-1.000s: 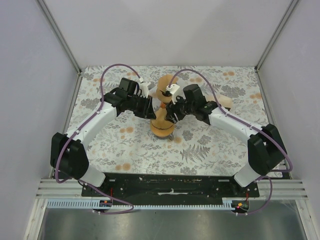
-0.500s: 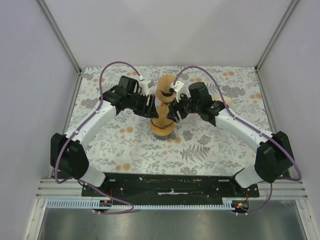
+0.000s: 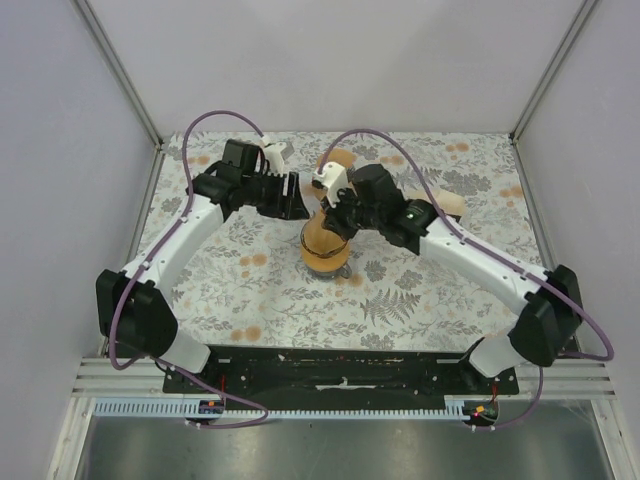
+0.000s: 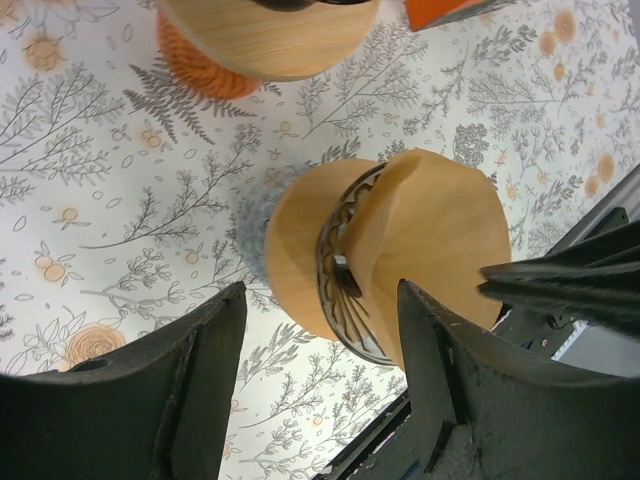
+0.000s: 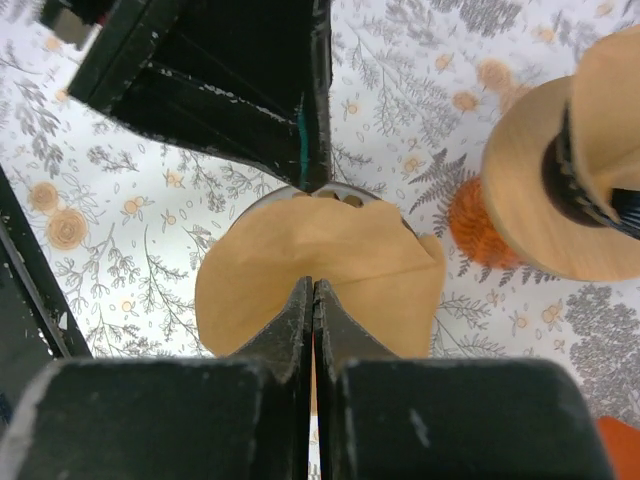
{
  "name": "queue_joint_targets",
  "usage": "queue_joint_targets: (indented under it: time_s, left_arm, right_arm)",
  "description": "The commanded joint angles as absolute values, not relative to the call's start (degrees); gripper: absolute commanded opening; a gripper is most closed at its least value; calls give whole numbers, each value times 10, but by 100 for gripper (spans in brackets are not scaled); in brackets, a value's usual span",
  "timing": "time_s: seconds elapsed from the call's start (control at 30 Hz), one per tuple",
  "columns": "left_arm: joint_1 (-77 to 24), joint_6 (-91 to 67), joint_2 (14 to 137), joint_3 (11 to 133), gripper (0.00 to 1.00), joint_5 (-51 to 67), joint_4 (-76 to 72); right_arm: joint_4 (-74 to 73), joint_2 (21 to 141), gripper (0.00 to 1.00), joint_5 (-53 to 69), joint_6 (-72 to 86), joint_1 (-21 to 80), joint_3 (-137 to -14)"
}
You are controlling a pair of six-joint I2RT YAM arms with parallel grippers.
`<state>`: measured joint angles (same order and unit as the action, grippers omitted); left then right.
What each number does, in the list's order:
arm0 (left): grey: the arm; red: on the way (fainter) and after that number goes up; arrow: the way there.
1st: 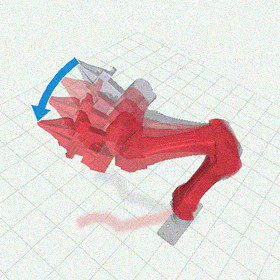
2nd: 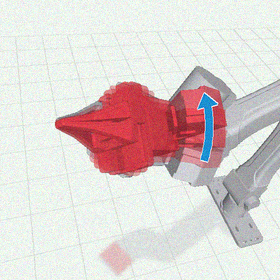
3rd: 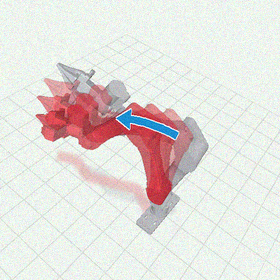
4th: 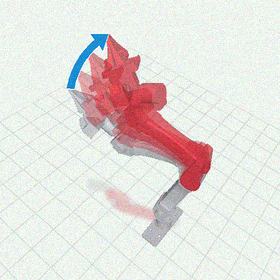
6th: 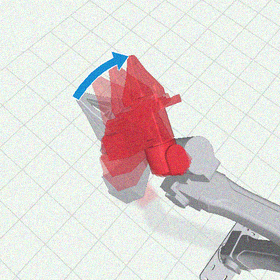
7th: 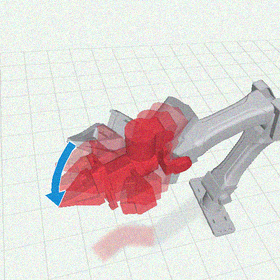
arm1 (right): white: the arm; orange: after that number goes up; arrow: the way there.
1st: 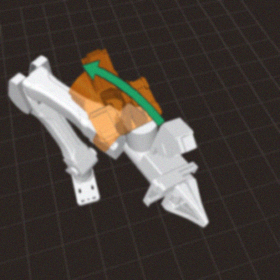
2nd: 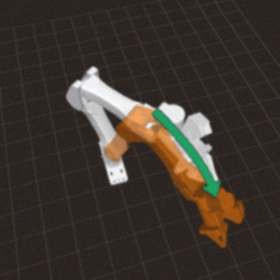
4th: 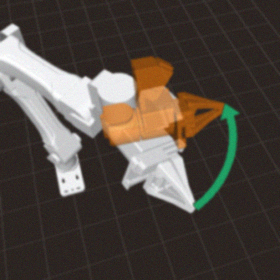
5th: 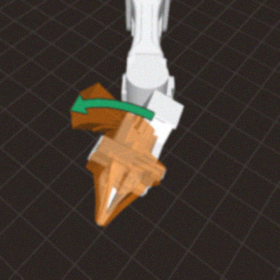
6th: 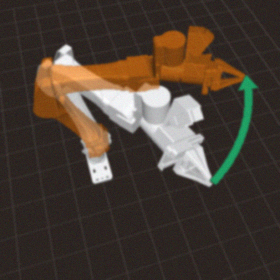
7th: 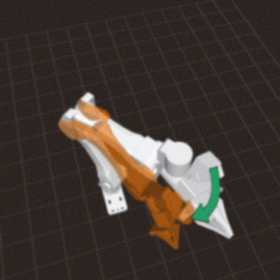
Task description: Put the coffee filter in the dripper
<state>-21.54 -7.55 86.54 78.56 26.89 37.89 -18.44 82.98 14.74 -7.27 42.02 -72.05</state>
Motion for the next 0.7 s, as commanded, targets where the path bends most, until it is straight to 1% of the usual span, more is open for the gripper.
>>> queue_joint_targets:
  time_s: [0.0,0.13,0.4,0.53,0.67]
  left_arm:
    - [-185,-138,848,765,67,277,359]
    - [-159,-187,842,735,66,324,343]
    - [-157,-228,839,681,65,373,301]
    - [-157,-234,838,669,59,388,291]
    - [-157,-233,837,663,49,396,289]
  right_arm:
    - [-297,923,0,46,-57,460,-817]
    - [-331,967,0,5,-29,483,-855]
    - [-358,1041,0,5,-32,513,-898]
    - [-355,1060,0,6,-25,513,-897]
    - [-355,1062,0,11,-24,513,-897]
